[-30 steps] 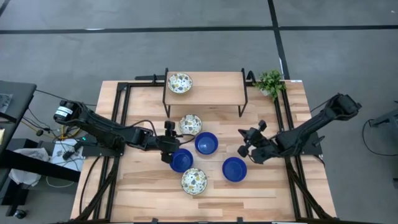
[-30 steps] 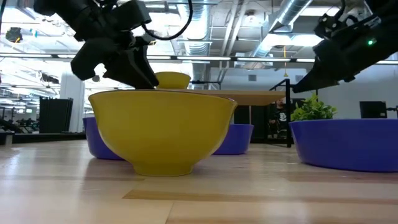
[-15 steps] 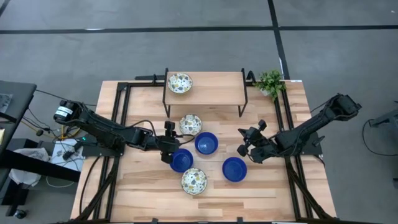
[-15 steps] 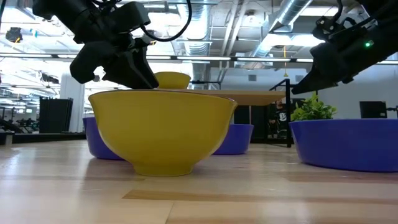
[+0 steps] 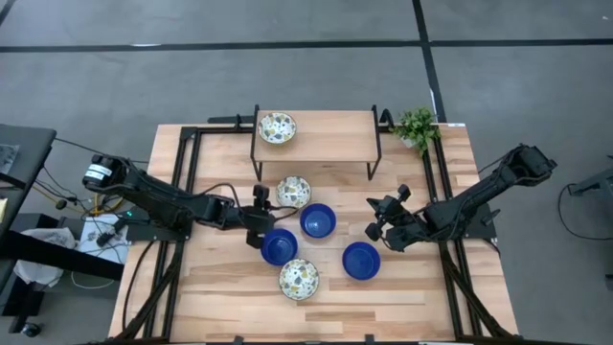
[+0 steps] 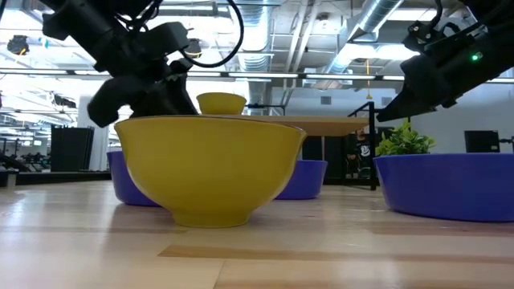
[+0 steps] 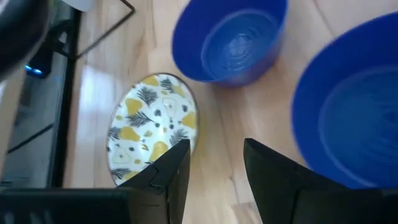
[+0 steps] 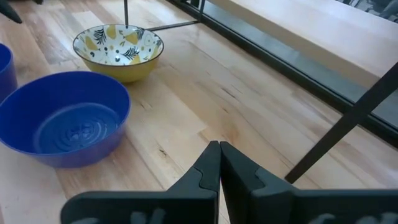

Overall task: Pick & Place Mini bowls
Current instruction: Stack the white pattern bowl on the top of the white pattern bowl on the shelf

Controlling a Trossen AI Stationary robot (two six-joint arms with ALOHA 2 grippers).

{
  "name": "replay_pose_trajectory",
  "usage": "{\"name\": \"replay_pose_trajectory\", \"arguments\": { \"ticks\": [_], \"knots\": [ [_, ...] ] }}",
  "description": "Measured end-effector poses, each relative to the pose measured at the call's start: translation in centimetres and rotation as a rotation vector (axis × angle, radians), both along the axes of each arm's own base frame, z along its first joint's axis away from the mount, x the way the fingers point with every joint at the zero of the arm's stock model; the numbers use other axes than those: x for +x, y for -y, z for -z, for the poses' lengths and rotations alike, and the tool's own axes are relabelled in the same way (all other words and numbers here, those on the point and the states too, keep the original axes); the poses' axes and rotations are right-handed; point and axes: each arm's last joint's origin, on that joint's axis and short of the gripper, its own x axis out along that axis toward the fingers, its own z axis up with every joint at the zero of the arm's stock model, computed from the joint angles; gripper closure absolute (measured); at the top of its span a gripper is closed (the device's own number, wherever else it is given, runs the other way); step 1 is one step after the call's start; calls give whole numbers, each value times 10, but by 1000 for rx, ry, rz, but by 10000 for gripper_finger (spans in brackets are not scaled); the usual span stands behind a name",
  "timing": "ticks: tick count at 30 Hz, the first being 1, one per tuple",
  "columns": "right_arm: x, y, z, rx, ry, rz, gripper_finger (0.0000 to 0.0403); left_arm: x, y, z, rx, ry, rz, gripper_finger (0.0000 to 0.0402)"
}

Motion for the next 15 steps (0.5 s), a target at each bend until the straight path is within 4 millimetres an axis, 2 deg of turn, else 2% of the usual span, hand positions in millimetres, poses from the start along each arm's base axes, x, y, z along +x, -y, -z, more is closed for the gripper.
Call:
{"name": "replay_pose_trajectory", "arguments": {
  "ticks": [15],
  "knots": [
    [0, 0, 0, 0, 0, 0, 403, 2, -26, 7, -41, -15, -35, 252]
  ]
}}
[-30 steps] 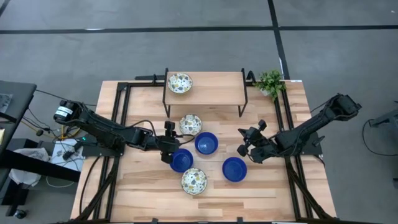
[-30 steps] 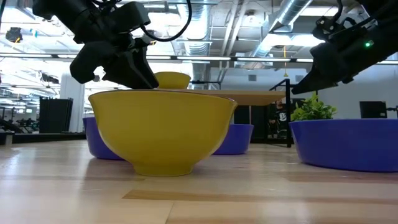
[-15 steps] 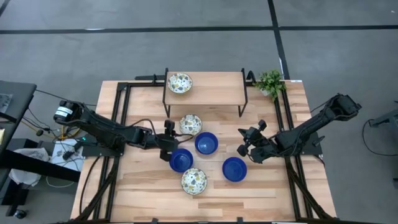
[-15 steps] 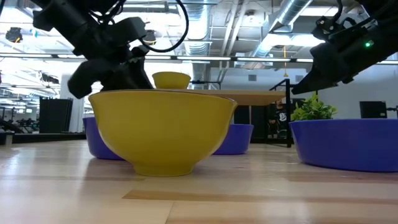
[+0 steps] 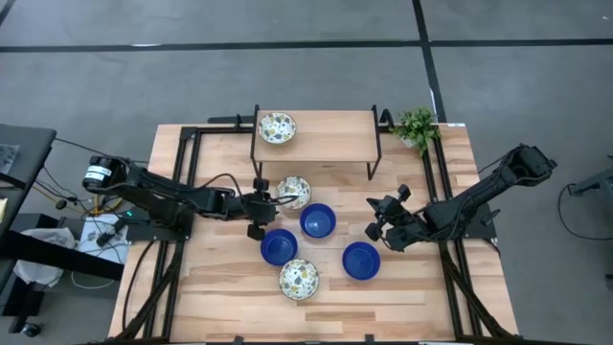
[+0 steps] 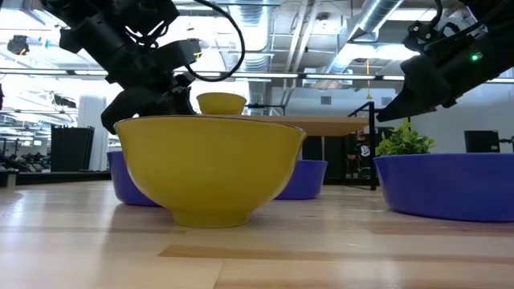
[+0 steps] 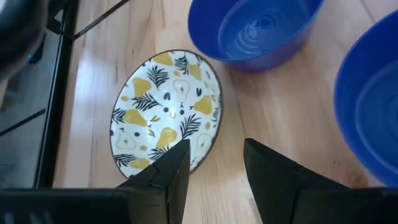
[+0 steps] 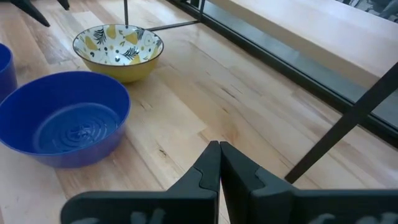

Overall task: Pick & Place Mini bowls
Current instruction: Stack the white pattern bowl on the top of the white pattern bowl on the shelf

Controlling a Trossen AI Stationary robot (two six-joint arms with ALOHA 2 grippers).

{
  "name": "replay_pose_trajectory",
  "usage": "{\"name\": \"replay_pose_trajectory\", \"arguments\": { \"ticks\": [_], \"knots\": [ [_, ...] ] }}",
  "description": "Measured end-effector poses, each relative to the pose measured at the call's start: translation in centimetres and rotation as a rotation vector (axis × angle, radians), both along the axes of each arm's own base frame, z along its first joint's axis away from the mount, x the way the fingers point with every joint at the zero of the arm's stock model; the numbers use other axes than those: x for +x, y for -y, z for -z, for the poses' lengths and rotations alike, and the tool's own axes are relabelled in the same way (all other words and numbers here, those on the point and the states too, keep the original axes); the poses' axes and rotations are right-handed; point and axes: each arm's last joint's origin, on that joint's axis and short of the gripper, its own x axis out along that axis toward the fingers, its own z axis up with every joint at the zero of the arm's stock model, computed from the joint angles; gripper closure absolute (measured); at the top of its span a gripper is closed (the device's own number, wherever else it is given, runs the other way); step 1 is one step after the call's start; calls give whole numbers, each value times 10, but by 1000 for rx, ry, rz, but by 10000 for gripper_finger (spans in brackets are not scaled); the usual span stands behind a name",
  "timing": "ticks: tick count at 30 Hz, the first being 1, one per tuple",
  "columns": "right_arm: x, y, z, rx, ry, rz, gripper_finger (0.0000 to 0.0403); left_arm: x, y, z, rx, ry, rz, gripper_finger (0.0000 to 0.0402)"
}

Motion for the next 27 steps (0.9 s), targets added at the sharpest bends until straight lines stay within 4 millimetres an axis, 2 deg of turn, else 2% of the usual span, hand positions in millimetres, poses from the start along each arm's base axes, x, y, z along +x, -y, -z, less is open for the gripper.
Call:
{"name": "replay_pose_trajectory", "arguments": {
  "ticks": [16, 20, 27],
  "knots": [
    [0, 0, 0, 0, 0, 0, 403, 0, -3, 0, 0, -1, 4, 252],
    [0, 0, 0, 0, 0, 0, 403, 0, -6, 0, 51, -16, 0, 252],
    [0, 0, 0, -3, -4, -3, 403, -6, -18, 12, 91, -56, -84, 252]
  ]
}}
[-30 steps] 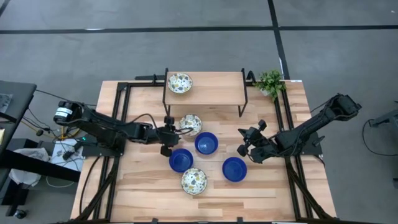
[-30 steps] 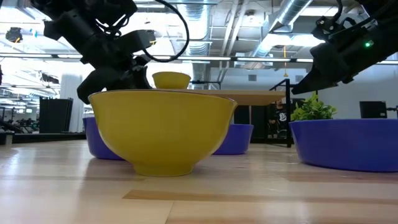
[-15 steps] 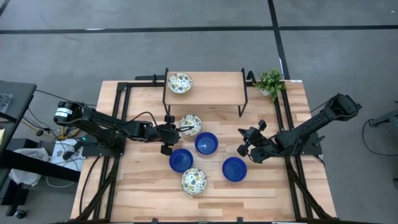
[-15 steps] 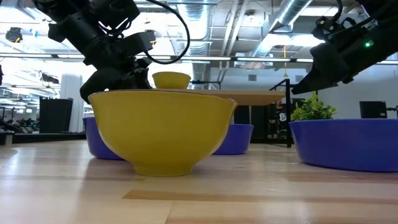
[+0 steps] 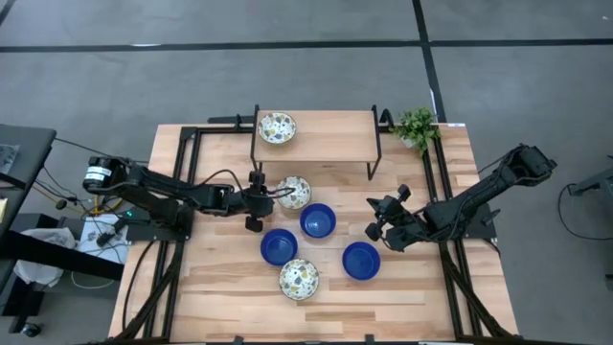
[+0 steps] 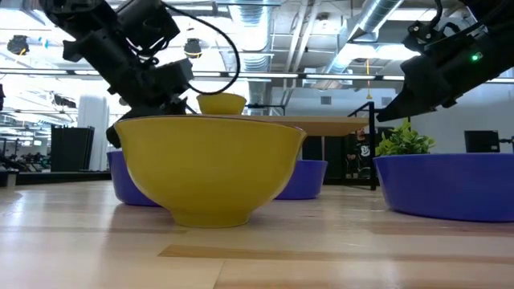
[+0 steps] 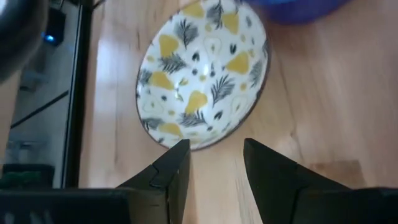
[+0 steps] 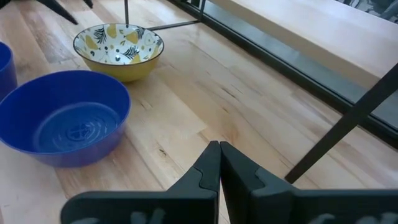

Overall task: Pick & Place Mini bowls
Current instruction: Stack the white pattern bowl on the top of the white pattern bowl on the shelf

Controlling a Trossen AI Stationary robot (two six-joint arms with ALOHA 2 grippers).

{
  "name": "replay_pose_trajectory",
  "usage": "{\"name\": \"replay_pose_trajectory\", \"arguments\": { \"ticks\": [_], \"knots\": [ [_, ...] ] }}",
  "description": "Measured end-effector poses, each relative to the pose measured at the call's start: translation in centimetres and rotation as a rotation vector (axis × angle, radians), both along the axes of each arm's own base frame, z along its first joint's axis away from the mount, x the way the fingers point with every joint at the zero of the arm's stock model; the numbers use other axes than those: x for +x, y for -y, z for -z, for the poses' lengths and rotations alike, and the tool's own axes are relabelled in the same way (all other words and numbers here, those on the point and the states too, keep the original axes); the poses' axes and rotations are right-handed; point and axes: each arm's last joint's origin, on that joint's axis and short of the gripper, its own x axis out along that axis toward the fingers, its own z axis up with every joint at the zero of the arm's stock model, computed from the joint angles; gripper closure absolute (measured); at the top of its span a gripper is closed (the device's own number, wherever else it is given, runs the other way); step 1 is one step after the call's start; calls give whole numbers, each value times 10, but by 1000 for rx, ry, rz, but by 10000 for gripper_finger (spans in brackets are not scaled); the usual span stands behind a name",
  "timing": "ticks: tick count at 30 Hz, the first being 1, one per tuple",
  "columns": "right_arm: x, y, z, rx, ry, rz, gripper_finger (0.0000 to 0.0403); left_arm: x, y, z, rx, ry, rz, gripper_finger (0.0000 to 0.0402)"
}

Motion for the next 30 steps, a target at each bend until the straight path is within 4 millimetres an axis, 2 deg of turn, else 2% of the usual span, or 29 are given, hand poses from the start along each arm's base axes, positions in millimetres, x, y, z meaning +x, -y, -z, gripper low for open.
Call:
{"name": "replay_pose_trajectory", "arguments": {
  "ticks": [8, 30],
  "knots": [
    [0, 0, 0, 0, -2, -1, 403, 2, 2, 0, -30, 8, 110, 252],
    [0, 0, 0, -1, -2, -2, 403, 3, 2, 2, -33, 1, 119, 252]
  ]
}}
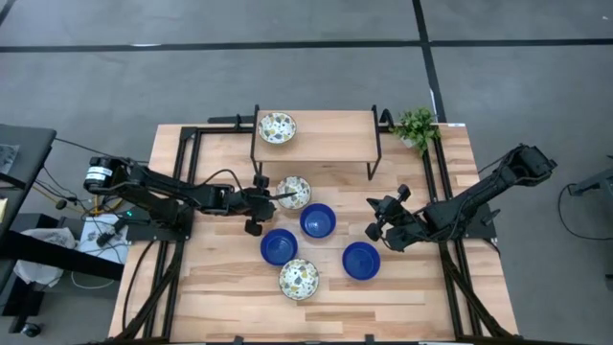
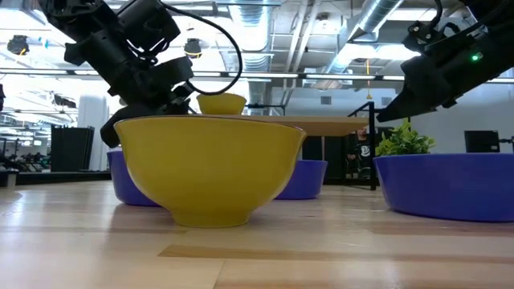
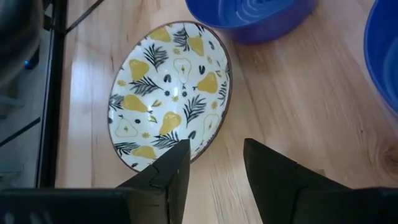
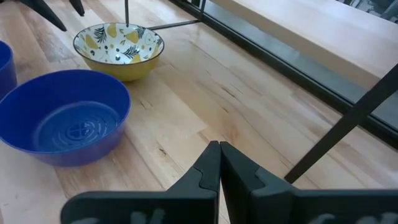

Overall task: Pick & Place Mini bowls
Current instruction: Stack the white pattern bowl on the top of the white pattern bowl on the shelf

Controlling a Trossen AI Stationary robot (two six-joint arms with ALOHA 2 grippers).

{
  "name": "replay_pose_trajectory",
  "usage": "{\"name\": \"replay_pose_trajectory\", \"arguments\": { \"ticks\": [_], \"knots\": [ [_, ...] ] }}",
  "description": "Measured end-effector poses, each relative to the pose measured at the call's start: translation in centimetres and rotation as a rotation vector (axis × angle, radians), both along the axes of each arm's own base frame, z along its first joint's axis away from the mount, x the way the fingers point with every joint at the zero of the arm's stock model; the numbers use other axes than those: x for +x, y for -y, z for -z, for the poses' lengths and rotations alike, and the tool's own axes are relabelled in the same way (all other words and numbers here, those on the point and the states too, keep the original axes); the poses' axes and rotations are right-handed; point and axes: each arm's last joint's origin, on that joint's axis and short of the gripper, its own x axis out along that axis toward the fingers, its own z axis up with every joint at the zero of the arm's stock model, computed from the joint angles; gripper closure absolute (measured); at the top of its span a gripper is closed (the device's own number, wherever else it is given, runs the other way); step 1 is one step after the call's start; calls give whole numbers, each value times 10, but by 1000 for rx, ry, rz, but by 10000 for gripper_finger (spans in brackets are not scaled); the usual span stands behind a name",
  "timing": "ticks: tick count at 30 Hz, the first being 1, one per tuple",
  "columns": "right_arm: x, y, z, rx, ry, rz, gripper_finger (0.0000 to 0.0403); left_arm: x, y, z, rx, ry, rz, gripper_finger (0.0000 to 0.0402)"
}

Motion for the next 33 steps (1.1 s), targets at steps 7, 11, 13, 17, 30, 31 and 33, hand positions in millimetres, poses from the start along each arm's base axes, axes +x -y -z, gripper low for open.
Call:
{"name": "replay_pose_trajectory", "arguments": {
  "ticks": [7, 11, 13, 17, 30, 31, 33],
  "knots": [
    [0, 0, 0, 0, 0, 0, 403, 7, 0, 11, 66, -49, 48, 252],
    [0, 0, 0, 0, 0, 0, 403, 11, 1, 10, 83, -21, 60, 252],
    [0, 0, 0, 0, 0, 0, 403, 11, 1, 10, 84, -18, 60, 252],
    [0, 0, 0, -1, -1, 0, 403, 11, 1, 9, 84, -13, 60, 252],
    [0, 0, 0, 0, 1, 0, 403, 14, -4, 14, 102, -31, 55, 252],
    [0, 0, 0, -1, 0, 1, 403, 15, -5, 16, 102, -34, 52, 252],
    [0, 0, 0, -1, 0, 0, 403, 17, -7, 18, 102, -31, 44, 252]
  ]
}}
